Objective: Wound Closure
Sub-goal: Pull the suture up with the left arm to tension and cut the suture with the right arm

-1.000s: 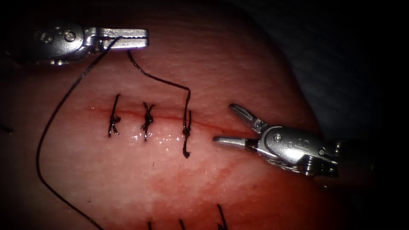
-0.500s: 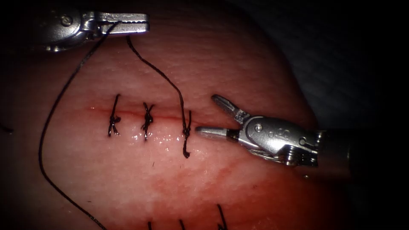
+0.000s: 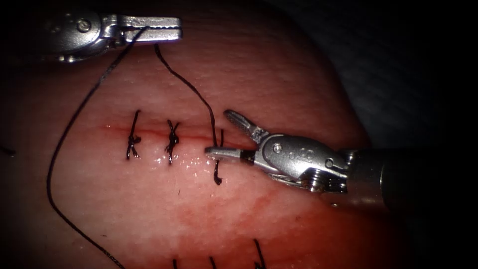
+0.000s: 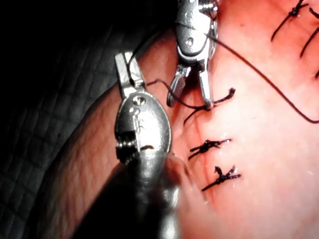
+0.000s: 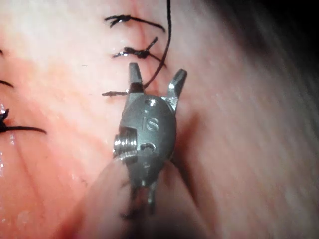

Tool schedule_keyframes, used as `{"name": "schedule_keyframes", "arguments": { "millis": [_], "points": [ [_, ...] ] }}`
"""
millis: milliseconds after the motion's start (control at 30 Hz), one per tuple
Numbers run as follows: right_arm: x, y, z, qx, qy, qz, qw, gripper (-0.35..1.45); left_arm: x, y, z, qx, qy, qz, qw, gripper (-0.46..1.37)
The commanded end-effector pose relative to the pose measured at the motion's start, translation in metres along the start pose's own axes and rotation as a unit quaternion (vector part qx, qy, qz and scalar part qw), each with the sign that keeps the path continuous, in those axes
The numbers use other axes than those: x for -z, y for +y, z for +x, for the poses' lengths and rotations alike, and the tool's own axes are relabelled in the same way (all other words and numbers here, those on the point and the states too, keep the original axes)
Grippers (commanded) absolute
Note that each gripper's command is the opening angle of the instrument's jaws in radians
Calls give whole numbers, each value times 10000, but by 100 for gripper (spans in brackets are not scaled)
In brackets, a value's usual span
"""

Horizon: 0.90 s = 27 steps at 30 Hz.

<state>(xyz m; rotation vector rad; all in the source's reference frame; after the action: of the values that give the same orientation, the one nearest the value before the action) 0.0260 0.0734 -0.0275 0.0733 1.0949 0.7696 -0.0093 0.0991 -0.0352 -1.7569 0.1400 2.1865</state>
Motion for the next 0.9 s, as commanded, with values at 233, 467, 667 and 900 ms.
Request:
{"name": "schedule_keyframes", "arguments": {
  "millis": [233,467,667,900],
  "points": [
    [-15,-7,-1,17,4,71,10000,104,-7,6,8,-25,-39,10,10000,-35],
    [-30,-9,-6,40,-11,52,10000,106,-7,9,11,-26,-31,8,10000,-35],
    [-42,-12,-6,50,-2,82,10000,105,-8,16,20,-28,16,-11,10000,-35],
    [-51,-16,-3,44,12,72,10000,108,-15,24,30,-59,87,-42,9999,-35]
  ]
}}
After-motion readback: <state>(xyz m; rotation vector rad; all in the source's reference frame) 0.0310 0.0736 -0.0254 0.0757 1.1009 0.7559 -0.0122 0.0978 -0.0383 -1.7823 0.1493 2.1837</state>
